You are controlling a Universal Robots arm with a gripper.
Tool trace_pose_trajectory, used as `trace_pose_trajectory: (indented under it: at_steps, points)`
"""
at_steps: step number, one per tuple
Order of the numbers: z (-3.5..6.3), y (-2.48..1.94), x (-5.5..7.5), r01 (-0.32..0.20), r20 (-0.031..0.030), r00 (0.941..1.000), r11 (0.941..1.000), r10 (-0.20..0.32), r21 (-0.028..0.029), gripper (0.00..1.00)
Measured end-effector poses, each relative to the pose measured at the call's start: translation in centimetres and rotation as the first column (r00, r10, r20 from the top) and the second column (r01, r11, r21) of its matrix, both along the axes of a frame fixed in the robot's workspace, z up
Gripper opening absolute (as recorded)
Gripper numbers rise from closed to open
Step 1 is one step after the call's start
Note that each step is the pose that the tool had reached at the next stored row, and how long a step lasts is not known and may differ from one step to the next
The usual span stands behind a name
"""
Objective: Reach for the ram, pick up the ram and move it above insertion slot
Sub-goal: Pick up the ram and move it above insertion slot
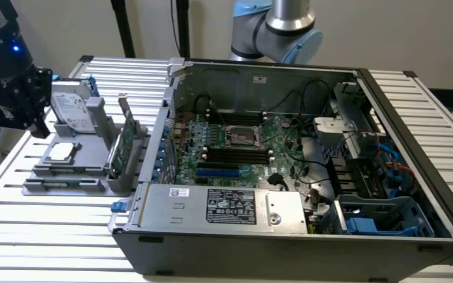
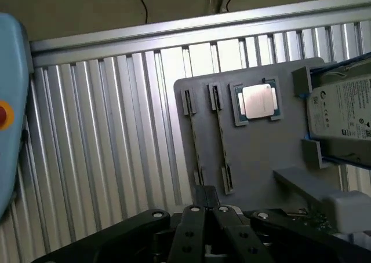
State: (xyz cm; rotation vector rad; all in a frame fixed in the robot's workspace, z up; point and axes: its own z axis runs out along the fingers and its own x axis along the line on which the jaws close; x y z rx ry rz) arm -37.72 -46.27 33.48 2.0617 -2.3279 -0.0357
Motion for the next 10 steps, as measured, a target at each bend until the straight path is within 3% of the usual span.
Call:
trace_pose_trajectory:
  at_steps: [4, 10]
  points:
    - [-0.19, 0.03, -0.07, -0.055, 0.0012, 0.9985, 0.9985, 0.055, 0.003, 0.11]
    - [-0.24, 0.22, -0.73, -0.065, 0.002, 0.9979, 0.9979, 0.065, 0.0038, 0.11]
